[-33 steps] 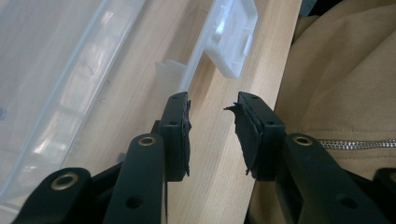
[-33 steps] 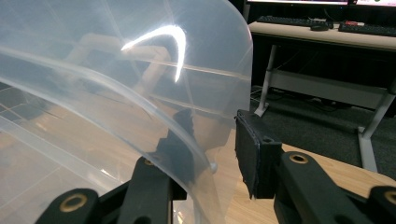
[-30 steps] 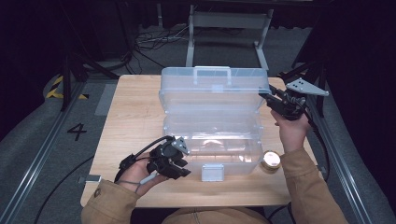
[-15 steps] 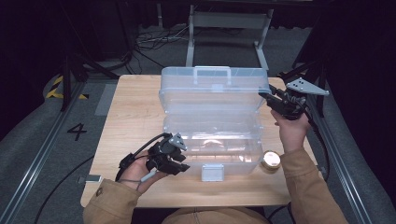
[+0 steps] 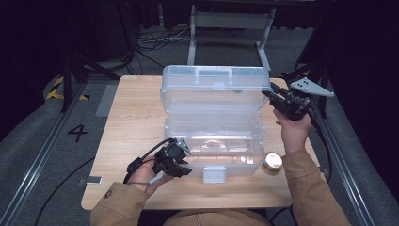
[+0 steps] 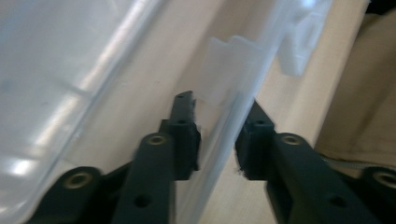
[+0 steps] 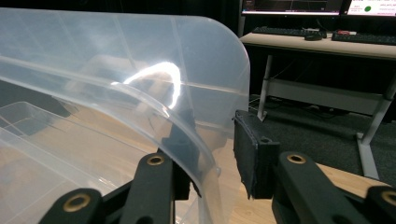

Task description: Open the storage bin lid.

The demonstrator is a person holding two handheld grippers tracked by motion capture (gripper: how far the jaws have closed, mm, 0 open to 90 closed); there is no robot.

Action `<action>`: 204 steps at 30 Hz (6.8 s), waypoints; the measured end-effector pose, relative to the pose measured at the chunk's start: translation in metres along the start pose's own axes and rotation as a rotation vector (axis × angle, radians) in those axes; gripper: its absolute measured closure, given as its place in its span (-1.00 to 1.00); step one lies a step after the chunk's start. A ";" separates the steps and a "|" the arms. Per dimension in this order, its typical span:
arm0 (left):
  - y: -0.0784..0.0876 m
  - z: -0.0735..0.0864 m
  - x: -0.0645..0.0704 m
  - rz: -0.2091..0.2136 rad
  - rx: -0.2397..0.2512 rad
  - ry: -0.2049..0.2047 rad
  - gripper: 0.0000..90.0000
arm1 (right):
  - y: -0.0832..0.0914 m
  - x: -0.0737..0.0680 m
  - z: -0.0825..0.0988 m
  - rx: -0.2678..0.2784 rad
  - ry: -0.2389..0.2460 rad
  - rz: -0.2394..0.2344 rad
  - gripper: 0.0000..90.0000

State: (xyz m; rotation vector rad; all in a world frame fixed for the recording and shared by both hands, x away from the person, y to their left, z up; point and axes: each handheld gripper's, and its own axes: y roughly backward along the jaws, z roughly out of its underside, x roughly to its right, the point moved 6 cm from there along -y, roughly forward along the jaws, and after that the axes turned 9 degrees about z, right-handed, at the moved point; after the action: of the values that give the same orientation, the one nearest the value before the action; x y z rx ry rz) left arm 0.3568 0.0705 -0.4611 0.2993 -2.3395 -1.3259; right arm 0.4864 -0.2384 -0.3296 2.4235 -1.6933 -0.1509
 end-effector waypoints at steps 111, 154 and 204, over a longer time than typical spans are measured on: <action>0.000 0.010 0.000 -0.004 0.182 -0.036 0.57 | -0.100 0.030 -0.008 -0.119 -0.080 0.153 0.87; 0.000 0.010 0.000 -0.002 0.184 -0.039 0.57 | -0.145 0.043 0.013 -0.263 -0.122 0.140 0.89; 0.000 0.010 0.000 -0.002 0.187 -0.041 0.57 | -0.181 0.055 0.052 -0.487 -0.251 0.099 0.87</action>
State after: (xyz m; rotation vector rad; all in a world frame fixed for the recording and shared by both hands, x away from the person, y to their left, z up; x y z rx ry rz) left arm 0.3524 0.0783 -0.4658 0.3340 -2.5026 -1.1260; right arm 0.6622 -0.2344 -0.4160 2.0191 -1.6261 -0.7831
